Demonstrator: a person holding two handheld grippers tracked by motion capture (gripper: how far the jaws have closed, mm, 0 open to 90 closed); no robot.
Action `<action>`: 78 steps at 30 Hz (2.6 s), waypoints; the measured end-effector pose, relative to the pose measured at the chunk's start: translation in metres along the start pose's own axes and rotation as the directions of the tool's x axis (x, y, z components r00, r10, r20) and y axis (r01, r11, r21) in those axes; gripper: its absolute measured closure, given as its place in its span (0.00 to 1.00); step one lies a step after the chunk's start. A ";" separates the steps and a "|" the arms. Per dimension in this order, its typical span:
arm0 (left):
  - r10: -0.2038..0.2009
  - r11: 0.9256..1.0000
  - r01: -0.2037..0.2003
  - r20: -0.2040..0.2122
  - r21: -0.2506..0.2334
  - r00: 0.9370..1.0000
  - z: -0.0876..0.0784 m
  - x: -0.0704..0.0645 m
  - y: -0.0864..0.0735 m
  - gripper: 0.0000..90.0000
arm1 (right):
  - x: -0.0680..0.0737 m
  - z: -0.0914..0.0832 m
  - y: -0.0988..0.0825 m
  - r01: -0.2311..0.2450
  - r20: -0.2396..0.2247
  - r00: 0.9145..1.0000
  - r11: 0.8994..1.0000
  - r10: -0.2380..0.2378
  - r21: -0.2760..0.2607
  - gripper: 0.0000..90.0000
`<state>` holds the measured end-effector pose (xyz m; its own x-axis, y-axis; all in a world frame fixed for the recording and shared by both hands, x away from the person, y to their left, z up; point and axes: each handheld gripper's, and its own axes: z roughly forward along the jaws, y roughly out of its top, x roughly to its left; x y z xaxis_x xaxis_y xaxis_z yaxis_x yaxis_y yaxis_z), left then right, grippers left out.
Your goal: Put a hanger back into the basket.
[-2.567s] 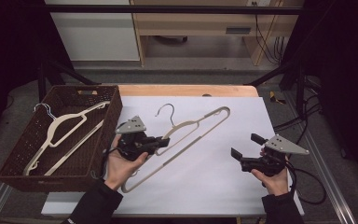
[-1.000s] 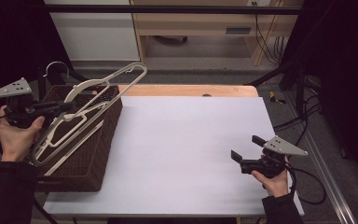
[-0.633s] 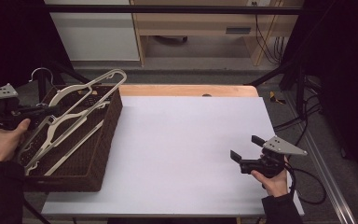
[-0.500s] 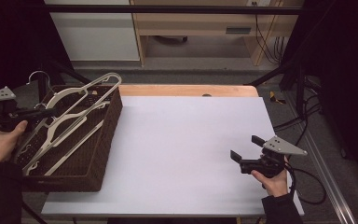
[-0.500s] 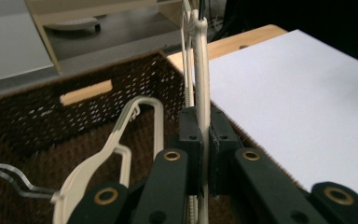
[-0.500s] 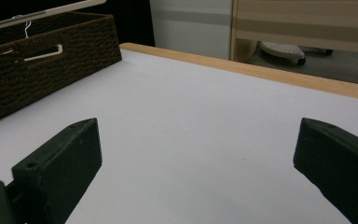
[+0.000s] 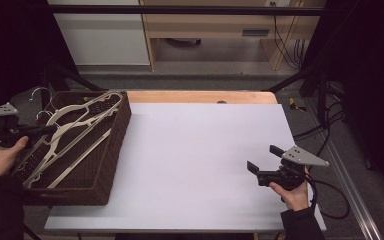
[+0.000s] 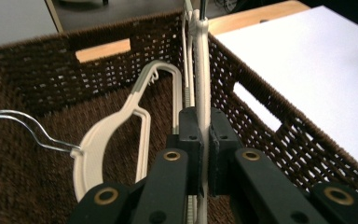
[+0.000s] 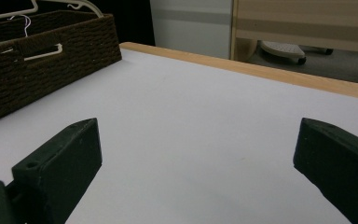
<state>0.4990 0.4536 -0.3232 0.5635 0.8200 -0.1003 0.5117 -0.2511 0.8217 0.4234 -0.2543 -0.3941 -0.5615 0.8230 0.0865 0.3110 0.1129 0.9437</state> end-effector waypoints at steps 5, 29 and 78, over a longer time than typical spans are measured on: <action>-0.010 1.000 0.010 -0.012 0.024 1.000 0.008 -0.004 -0.004 0.96 | 0.001 0.000 0.000 -0.001 -0.004 1.000 1.000 0.001 0.002 0.02; -0.162 0.978 0.174 -0.104 0.117 0.981 0.042 0.003 -0.040 0.92 | 0.001 0.000 0.001 0.002 -0.009 1.000 1.000 -0.002 -0.004 0.02; 0.057 0.946 -0.027 0.082 -0.324 0.995 0.046 -0.163 -0.038 0.02 | 0.002 -0.007 -0.001 -0.012 -0.017 1.000 0.999 0.011 -0.044 0.01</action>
